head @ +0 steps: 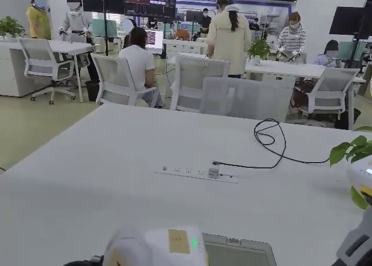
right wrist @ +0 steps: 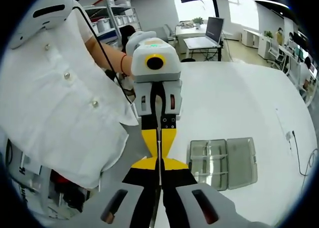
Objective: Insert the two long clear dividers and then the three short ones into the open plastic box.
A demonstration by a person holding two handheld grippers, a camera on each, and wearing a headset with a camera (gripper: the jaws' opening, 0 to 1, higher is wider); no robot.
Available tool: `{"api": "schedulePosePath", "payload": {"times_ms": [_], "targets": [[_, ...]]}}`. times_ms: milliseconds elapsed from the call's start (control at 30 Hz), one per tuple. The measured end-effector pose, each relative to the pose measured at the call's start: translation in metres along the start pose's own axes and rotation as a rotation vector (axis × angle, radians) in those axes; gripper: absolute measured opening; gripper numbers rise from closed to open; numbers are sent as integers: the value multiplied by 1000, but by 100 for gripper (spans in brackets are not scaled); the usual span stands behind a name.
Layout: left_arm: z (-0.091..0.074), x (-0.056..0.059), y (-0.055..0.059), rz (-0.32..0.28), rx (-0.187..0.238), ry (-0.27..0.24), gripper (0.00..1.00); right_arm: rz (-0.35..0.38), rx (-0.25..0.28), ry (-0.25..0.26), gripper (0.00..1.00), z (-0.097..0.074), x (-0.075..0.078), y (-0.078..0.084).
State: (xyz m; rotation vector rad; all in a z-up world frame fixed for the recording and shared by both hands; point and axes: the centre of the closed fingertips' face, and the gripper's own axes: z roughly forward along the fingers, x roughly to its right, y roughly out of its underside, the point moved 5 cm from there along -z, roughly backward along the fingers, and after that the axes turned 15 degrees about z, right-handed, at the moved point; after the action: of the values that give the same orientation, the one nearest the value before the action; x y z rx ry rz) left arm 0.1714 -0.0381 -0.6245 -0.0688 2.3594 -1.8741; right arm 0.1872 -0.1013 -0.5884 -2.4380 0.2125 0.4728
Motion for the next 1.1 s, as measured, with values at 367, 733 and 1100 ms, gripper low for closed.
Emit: {"api": "schedulePosePath", "payload": {"times_ms": [367,733,1100], "targets": [[-1,3,2,14,-5,7,0,-18,-9,-12,3,3,-1,1],[-4,0,7,-17,-20,-19,1,-18,-7,-1,3,2,3,1],[-16,-8,19,-53,-52,-87,16,-1,5,48,3,-6,12,3]]}}
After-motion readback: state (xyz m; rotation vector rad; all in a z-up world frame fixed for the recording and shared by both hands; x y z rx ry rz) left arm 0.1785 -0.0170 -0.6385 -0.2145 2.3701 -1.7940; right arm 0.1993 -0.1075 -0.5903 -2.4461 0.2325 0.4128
